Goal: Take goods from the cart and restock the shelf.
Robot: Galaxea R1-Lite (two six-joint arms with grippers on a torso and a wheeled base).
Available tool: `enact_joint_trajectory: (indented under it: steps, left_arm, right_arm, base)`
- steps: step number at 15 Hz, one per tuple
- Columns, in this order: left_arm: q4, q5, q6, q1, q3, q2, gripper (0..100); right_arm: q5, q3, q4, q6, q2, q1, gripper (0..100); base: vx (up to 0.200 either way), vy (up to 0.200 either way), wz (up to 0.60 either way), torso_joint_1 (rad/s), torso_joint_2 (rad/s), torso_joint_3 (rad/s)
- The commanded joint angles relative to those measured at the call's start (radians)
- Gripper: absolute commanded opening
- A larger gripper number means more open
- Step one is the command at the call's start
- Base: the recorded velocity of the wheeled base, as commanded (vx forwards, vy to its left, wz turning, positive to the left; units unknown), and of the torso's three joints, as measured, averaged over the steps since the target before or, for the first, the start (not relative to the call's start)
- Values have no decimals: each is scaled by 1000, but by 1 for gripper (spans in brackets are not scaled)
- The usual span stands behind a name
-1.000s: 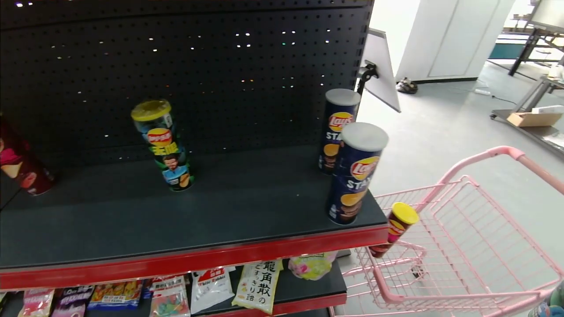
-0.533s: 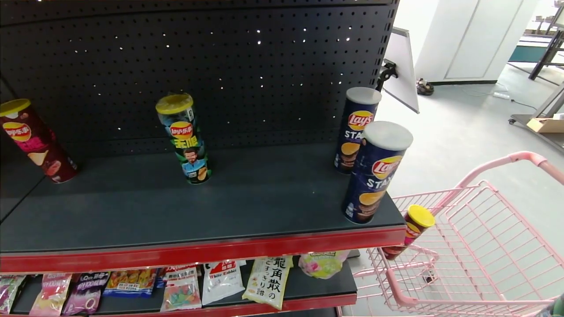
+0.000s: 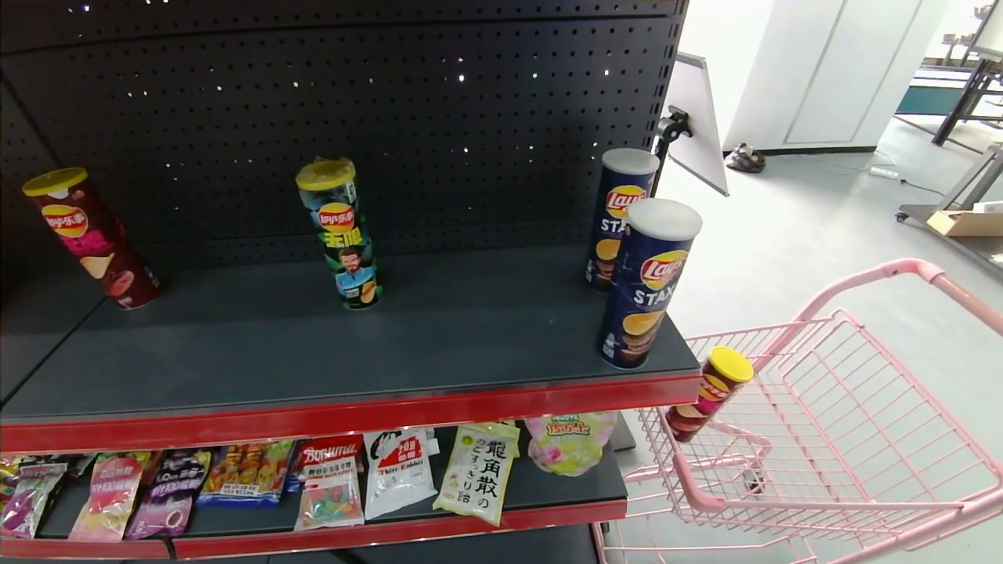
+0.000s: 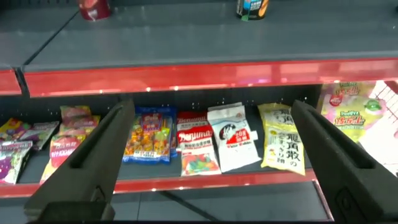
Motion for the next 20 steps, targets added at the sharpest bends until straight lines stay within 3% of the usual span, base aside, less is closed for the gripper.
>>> enact_joint_trajectory:
  steps: [1,12,17,20]
  left_arm:
    - [0,0,1,0,0,1,100]
    - [0,0,-1,0,0,1,100]
    - [0,0,-1,0,0,1,100]
    - [0,0,-1,0,0,1,100]
  right_arm:
    - [4,-2,-4,-3,-23,7,0]
    - [4,33,-31,-1,-72,8,0]
    - [4,40,-31,1,-74,8,0]
    - [4,49,-31,1,-74,8,0]
  base:
    - [0,200,0,-7,2,2]
    - [0,200,0,7,2,1]
    - [0,0,0,0,0,0]
    - [200,0,0,-2,1,2]
